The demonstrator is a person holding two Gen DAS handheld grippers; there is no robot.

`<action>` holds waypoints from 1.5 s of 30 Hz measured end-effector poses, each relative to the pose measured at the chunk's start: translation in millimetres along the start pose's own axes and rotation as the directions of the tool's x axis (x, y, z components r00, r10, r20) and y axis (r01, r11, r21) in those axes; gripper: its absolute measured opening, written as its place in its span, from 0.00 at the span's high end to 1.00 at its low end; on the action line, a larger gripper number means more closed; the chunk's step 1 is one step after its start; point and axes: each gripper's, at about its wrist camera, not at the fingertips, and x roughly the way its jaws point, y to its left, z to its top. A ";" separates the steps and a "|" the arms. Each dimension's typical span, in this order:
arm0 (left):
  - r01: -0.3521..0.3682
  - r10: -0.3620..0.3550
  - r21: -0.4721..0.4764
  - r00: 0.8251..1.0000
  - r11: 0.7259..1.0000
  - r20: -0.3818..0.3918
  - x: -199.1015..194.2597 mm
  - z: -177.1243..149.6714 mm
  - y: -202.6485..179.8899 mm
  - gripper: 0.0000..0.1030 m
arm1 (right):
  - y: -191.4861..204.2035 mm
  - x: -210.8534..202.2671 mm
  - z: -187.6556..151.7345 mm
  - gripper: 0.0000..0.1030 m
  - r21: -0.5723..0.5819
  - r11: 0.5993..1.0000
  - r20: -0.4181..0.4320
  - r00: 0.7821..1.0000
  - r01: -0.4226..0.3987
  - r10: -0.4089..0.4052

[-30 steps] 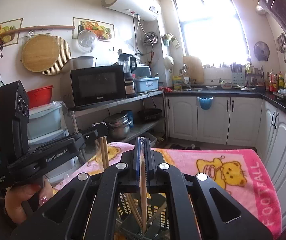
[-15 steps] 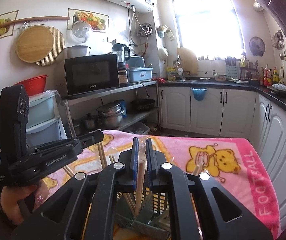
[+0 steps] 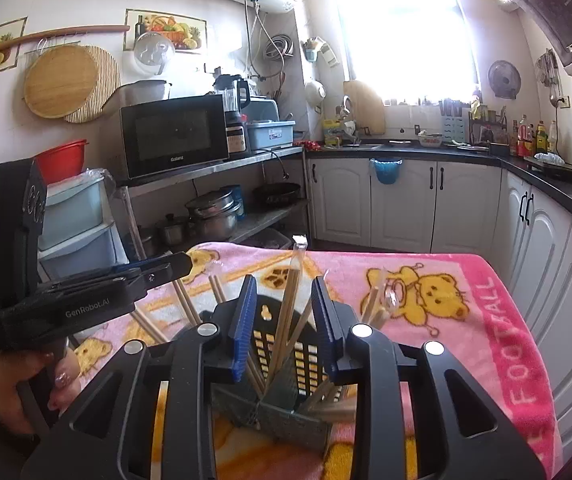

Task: Organize utensils
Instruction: 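Lower the chopsticks into the basket and open both tools, then withdraw both open tools from the basket toward the loose chopsticks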

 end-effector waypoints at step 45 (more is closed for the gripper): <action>-0.035 0.032 -0.035 0.996 0.999 -0.088 -58.6 -59.3 6.9 0.10 | 14.7 -51.5 -46.1 0.40 0.016 1.000 -0.085 0.996 -0.009 0.011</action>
